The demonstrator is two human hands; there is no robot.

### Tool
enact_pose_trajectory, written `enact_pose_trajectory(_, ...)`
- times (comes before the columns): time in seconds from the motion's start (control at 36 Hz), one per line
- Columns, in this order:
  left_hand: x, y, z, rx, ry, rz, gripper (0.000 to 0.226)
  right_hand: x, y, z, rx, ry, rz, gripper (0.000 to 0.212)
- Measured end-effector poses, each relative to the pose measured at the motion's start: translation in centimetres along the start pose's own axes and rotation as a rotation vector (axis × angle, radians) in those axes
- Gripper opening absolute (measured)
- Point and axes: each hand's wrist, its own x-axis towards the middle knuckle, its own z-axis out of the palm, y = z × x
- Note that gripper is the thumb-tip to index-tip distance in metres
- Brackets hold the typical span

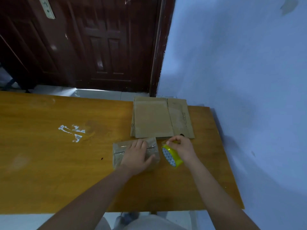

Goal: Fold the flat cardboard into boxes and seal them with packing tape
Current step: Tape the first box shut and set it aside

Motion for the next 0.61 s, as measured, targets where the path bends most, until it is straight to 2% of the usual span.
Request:
enact_pose_trajectory(0.08,0.2,-0.4,0.1,-0.039,0.034,-0.005,0.078,-0.4,-1.0,-0.1,-0.027,-0.003,-0.038,0.018)
enact_pose_trajectory(0.17,0.4,-0.2,-0.5,-0.155,0.075,-0.019,0.086,-0.7,-1.7,-0.3,-0.035,-0.018,-0.062,0.015)
enact_pose_trajectory(0.25,1.1,0.9,-1.7,-0.519,0.1,-0.072,0.096,-1.0,-2.7,-0.4,-0.038,-0.044,-0.079,0.014)
enact_pose_trajectory(0.31,2.0,2.1,-2.9,-0.824,0.008,-0.12,0.084,-1.0,-3.3,-0.4,-0.035,-0.05,-0.102,0.017)
enact_pose_trajectory(0.36,3.3,3.0,-3.8,-0.98,-0.08,-0.128,0.063,-1.1,-4.0,-0.3,-0.043,-0.054,-0.124,0.013)
enact_pose_trajectory(0.44,4.9,3.1,-4.5,-0.893,-0.102,-0.081,0.031,-1.1,-4.6,-0.4,-0.064,-0.016,-0.153,0.006)
enact_pose_trajectory(0.56,5.9,2.6,-5.2,-0.818,-0.087,0.007,0.035,-1.5,-5.0,-0.8,-0.055,0.04,-0.155,0.025)
enact_pose_trajectory(0.61,6.3,2.4,-5.0,-0.786,-0.084,0.012,0.031,-2.0,-5.3,-0.8,-0.014,0.025,-0.15,0.042)
